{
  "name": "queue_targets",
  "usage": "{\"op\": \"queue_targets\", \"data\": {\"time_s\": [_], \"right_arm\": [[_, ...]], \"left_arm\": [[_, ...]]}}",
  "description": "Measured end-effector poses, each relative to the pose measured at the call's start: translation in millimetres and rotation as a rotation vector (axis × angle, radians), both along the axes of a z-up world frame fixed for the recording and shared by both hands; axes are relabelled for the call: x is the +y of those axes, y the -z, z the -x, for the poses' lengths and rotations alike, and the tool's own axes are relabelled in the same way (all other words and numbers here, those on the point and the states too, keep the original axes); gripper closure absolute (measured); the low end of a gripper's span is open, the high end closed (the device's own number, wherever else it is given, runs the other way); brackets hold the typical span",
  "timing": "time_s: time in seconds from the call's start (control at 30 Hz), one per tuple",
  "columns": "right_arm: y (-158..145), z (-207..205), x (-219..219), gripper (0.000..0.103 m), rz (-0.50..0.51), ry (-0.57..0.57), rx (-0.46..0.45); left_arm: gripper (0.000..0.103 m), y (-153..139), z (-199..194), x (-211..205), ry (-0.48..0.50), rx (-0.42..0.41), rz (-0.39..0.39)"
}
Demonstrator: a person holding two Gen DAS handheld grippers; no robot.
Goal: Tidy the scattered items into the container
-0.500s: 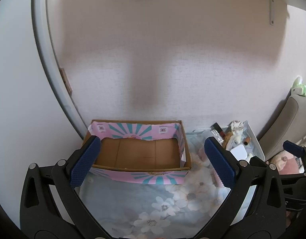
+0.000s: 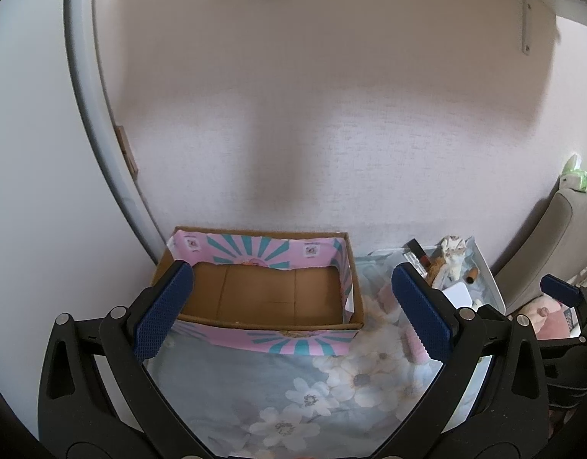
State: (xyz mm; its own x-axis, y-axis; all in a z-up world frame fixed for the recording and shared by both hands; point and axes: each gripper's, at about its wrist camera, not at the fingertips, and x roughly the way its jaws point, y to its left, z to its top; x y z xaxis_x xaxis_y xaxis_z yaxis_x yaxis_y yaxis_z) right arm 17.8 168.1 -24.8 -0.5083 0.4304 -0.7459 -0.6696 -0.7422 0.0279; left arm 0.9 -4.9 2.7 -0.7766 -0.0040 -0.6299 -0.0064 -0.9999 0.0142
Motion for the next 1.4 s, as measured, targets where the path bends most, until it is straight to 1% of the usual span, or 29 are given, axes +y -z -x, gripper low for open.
{"op": "queue_targets", "data": {"time_s": [0.1,0.17,0.37,0.5,0.63,0.73,0.77,0.8,0.9,0.97,1.13,1.4], "right_arm": [[0,1,-1,0.001,-0.004,0.004,-0.002],[0,0,-2,0.001,-0.007,0.004,-0.001],[0,1,-1,0.001,-0.010,0.013,-0.008],[0,3,0,0.001,-0.016,0.008,-0.012],[0,6,-4,0.001,-0.070,0.021,-0.044],[-1,6,-4,0.001,-0.041,0.002,-0.015],[0,5,-4,0.001,-0.036,0.005,-0.011],[0,5,-3,0.001,-0.034,0.040,-0.013],[0,6,-2,0.001,-0.040,0.041,-0.023],[0,4,-3,0.001,-0.040,0.061,-0.029],[-1,4,-4,0.001,-0.051,0.067,-0.031],[0,4,-3,0.001,-0.040,0.077,-0.028]], "left_arm": [[0.000,-2,0,-2,-0.006,0.001,-0.002],[0.000,1,1,6,0.000,0.003,0.003],[0.000,1,3,5,-0.005,-0.005,-0.018],[0.000,0,3,7,-0.020,0.002,-0.003],[0.000,-1,2,9,-0.031,0.009,0.013],[0.000,0,2,10,-0.054,0.007,0.041],[0.000,0,2,9,-0.051,0.006,0.037],[0.000,0,2,8,-0.046,0.005,0.029],[0.000,0,3,6,-0.043,0.005,0.000],[0.000,-1,4,5,-0.046,0.013,0.010],[0.000,0,2,7,-0.040,0.021,0.054],[0.000,0,1,10,-0.002,0.022,0.056]]}}
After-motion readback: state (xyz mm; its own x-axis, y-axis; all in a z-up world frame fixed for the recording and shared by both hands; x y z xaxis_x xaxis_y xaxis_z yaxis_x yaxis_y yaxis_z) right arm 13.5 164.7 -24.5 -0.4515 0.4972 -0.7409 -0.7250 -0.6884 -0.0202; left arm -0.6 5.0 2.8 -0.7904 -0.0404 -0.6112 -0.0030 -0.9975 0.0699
